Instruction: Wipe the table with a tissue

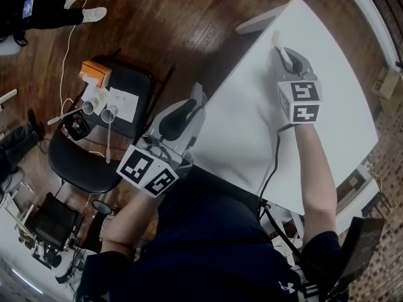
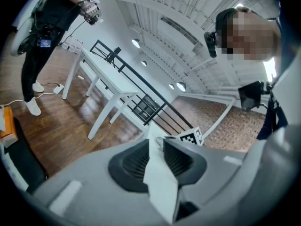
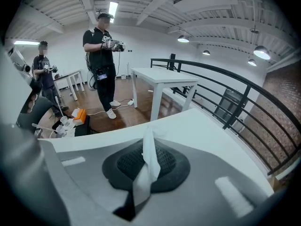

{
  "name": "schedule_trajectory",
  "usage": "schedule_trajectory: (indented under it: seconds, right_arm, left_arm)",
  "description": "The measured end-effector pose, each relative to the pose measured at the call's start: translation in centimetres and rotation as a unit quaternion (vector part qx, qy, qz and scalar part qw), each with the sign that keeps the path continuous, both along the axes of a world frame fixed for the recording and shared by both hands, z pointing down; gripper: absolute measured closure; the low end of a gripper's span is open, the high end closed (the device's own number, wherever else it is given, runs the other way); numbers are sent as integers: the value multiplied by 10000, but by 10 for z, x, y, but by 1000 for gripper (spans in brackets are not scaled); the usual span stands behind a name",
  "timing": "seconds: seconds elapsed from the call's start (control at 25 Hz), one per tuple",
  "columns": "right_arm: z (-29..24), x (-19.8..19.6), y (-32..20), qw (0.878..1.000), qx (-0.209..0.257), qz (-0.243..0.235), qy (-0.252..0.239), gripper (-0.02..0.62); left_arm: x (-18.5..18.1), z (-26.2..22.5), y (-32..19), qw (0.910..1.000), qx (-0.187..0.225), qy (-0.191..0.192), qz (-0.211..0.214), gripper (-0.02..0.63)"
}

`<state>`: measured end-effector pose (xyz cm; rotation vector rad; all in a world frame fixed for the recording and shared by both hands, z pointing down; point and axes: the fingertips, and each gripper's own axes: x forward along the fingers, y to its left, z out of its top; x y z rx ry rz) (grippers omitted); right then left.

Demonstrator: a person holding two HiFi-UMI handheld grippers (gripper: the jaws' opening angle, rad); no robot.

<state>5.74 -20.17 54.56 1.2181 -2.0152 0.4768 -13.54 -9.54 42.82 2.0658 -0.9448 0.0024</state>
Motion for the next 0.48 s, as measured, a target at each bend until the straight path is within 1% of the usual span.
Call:
schedule_trajectory:
  seconds: [0.48]
  right_arm:
    - [-2,-1,0,10000,33,11,52,580]
  left_arm:
    - [-5,-3,5,10000,27,26,-45,512]
